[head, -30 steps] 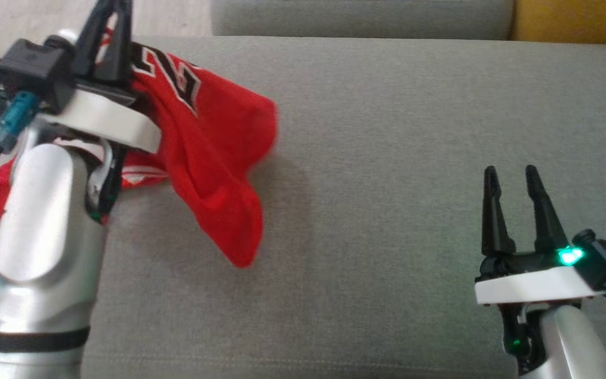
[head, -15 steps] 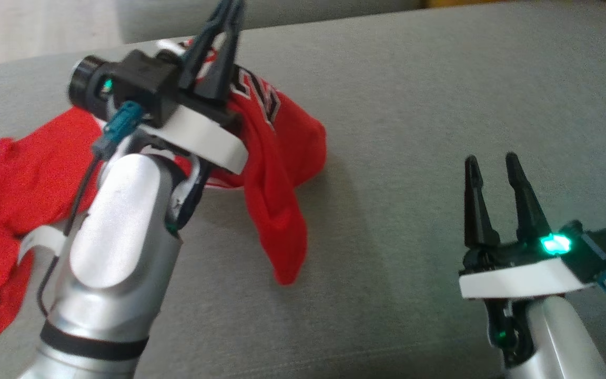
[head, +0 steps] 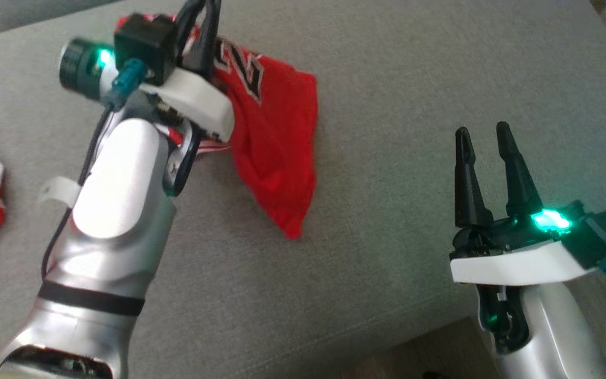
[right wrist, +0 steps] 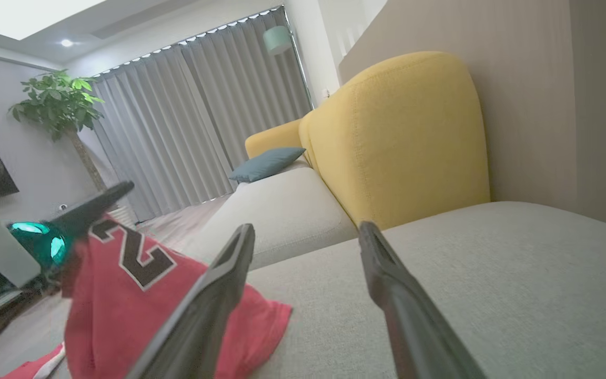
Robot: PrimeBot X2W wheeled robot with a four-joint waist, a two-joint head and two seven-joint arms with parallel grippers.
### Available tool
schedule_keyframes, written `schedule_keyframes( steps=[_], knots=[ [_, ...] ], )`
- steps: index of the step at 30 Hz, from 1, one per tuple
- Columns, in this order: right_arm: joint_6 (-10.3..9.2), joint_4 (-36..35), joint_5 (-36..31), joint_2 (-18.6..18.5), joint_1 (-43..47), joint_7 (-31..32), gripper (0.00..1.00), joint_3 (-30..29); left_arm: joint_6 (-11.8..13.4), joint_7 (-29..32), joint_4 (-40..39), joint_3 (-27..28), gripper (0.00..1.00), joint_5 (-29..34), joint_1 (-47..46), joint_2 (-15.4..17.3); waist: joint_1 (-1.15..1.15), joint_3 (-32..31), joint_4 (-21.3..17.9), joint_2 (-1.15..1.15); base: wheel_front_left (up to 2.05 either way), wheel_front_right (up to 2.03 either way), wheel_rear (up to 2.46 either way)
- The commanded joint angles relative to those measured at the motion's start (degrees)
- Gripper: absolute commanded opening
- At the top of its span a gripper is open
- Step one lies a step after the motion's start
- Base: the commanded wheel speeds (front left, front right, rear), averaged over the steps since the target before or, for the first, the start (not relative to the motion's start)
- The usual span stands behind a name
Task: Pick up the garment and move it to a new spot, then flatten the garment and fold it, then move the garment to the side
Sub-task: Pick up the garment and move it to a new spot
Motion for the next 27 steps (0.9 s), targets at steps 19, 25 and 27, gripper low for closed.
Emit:
schedule_keyframes(
  steps=[19, 25, 27],
  knots=[
    [0.43, 0.29, -3.23, -0.29, 0.0, -0.37, 1.0, -1.14, 2.39, -4.69, -3.32, 8.28, 1.0, -2.33, 4.52, 4.58, 0.0, -3.13, 10.65, 0.0, 0.0, 0.0, 0.0],
    [0.43, 1.91, -4.9, -0.29, 1.71, -0.37, 1.0, -2.63, 3.16, -4.7, -10.69, 11.08, 1.0, -2.53, 15.68, 5.47, 0.0, -6.19, 15.98, 0.0, 0.0, 0.0, 0.0],
    [0.43, 2.47, -5.33, -0.29, 2.57, -0.37, 1.0, -3.4, 3.42, -4.7, -12.58, 11.92, 1.0, -2.92, 20.02, 4.89, 0.0, -7.29, 17.58, 0.0, 0.0, 0.0, 0.0]
  ],
)
